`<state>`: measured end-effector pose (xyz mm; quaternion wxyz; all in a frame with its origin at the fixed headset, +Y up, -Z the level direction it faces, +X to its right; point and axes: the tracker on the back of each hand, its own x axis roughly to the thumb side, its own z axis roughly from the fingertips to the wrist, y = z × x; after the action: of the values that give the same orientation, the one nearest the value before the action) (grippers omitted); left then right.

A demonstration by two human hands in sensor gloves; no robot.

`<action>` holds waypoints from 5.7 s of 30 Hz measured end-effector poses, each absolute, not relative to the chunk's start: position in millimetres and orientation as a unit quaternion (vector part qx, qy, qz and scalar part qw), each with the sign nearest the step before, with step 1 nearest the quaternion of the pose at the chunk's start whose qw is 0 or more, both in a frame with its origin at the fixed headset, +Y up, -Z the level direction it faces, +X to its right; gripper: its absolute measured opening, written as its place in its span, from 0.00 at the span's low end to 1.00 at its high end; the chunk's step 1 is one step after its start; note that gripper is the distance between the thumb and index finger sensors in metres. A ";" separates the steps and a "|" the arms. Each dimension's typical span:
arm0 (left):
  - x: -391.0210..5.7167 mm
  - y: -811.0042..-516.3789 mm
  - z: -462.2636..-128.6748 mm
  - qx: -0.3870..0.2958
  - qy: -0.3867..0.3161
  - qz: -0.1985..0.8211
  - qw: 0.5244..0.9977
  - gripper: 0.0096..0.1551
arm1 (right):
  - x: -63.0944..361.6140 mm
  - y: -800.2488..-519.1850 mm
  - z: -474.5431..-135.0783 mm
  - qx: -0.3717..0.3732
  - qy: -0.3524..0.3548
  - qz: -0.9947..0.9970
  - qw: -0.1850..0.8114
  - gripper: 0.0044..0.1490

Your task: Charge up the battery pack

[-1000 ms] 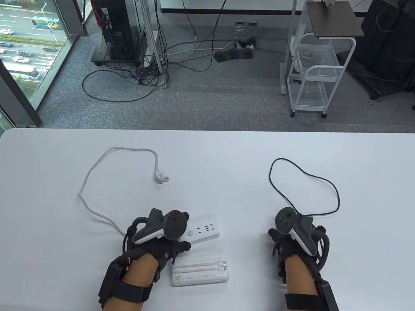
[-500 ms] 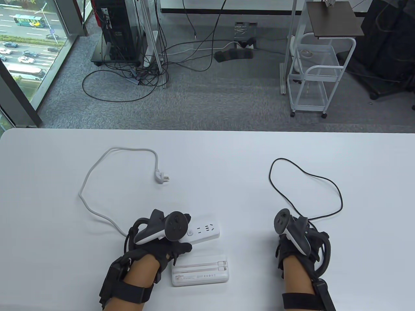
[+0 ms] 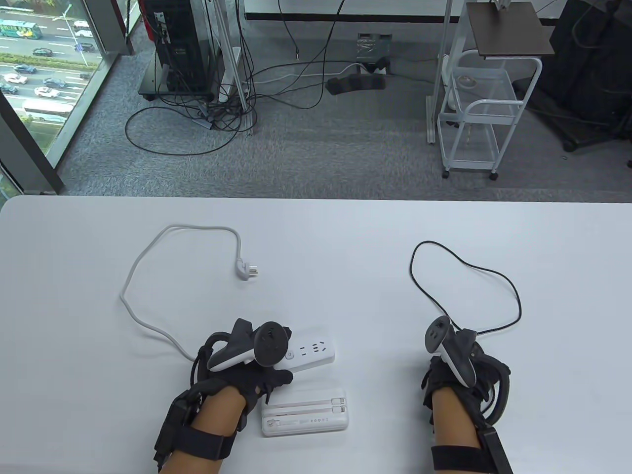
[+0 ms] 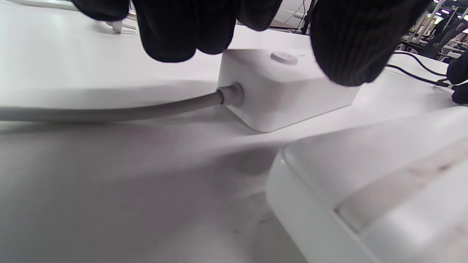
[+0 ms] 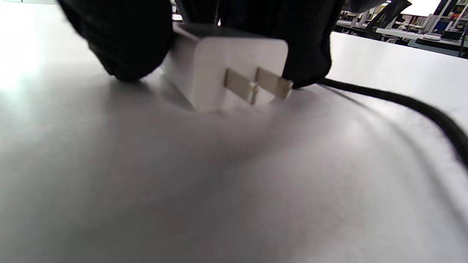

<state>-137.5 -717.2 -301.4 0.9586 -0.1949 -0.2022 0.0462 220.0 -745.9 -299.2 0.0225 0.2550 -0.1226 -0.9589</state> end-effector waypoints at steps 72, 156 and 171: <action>-126.6 -727.9 -308.2 -0.168 -0.221 0.047 0.960 0.46 | 51.0 -713.5 -326.7 -0.166 -0.119 -0.933 -0.296 0.37; -64.0 -728.6 -250.1 -0.193 -0.358 -0.124 0.905 0.64 | 195.4 -717.8 -271.0 -0.086 -0.076 -0.958 -0.265 0.41; -124.3 -692.3 -272.5 -0.184 -0.347 0.033 0.919 0.63 | 240.8 -711.4 -271.1 0.034 -0.147 -0.981 -0.125 0.28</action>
<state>-124.3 -692.3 -272.5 0.9191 -0.1836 -0.3470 0.0333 240.8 -711.4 -271.1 -0.1252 0.0337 -0.1468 -0.9806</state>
